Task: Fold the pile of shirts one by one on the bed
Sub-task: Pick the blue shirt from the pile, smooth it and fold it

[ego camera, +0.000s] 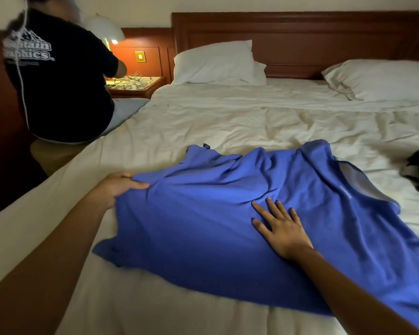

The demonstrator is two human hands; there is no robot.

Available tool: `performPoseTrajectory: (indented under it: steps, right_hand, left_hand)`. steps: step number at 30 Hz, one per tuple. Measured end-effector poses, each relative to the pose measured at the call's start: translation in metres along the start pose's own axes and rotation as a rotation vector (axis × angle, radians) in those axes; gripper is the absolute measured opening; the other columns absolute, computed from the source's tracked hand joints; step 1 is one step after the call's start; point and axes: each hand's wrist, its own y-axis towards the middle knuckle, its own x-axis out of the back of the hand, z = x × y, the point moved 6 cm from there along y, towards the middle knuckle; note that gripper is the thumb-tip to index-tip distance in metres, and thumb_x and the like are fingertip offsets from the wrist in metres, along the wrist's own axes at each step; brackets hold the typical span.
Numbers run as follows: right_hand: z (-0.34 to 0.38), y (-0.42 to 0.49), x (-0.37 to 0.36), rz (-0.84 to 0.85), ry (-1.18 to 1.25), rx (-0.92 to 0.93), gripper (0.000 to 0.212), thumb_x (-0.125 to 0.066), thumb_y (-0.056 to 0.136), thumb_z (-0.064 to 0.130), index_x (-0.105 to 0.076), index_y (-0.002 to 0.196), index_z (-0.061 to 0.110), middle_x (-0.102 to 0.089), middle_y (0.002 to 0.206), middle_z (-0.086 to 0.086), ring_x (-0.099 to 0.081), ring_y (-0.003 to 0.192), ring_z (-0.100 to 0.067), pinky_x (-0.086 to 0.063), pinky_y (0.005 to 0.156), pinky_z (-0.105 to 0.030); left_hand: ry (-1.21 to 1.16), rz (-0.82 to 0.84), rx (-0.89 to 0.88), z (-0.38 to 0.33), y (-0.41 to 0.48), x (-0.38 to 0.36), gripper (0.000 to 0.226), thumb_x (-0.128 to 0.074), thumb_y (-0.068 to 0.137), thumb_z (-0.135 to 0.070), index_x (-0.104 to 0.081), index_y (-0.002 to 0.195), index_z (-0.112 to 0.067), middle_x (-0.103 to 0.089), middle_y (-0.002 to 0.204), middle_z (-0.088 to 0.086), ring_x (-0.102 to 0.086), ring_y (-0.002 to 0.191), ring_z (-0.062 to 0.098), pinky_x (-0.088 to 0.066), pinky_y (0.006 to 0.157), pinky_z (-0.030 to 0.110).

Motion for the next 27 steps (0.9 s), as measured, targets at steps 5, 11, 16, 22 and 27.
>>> performPoseTrajectory:
  steps: [5,11,16,22,27]
  right_hand:
    - [-0.002,0.005,-0.001,-0.053,0.014,-0.001,0.058,-0.013,0.095,0.069,0.007,0.149,0.059,0.009,0.166,0.009,0.013,0.152,-0.012,0.006,0.123,-0.042]
    - [-0.006,0.036,0.001,-0.206,0.066,-0.022,0.062,-0.004,0.087,0.075,0.015,0.145,0.061,0.024,0.162,0.01,0.026,0.148,-0.016,0.01,0.123,-0.043]
    - [-0.011,0.065,0.002,-0.364,0.094,-0.029,0.06,-0.007,0.092,0.074,0.005,0.149,0.058,0.023,0.163,0.008,0.027,0.148,-0.013,0.008,0.123,-0.043]
    - [-0.019,0.094,0.01,-0.429,0.206,-0.069,0.06,-0.013,0.094,0.07,-0.007,0.152,0.055,0.009,0.166,0.01,0.016,0.151,-0.012,0.006,0.123,-0.038]
    - [-0.021,0.093,0.015,-0.465,0.341,-0.073,0.056,-0.024,0.096,0.064,-0.014,0.15,0.056,-0.005,0.166,0.012,-0.002,0.152,-0.006,0.007,0.121,-0.026]
  left_hand:
    - [0.626,-0.263,-0.038,-0.01,0.032,0.01,0.063,-0.076,0.086,-0.031,-0.048,0.137,-0.008,-0.051,0.137,0.019,-0.055,0.117,0.039,-0.048,0.1,0.047]
    - [0.357,-0.12,-0.18,-0.036,0.09,-0.074,0.066,-0.08,0.076,-0.053,-0.062,0.112,-0.001,-0.065,0.105,0.01,-0.063,0.103,0.035,-0.049,0.088,0.041]
    - [0.14,0.211,0.11,-0.061,0.134,-0.107,0.066,-0.085,0.069,-0.05,-0.068,0.12,-0.012,-0.07,0.121,0.01,-0.068,0.104,0.027,-0.055,0.088,0.039]
    - [0.039,0.398,0.161,-0.088,0.163,-0.15,0.039,-0.08,0.082,-0.029,-0.07,0.115,-0.011,-0.076,0.105,0.01,-0.074,0.089,0.024,-0.056,0.072,0.034]
    - [-0.12,0.364,0.148,-0.087,0.165,-0.17,0.018,-0.089,0.064,-0.029,-0.078,0.071,-0.017,-0.077,0.096,0.009,-0.071,0.087,0.021,-0.054,0.086,0.035]
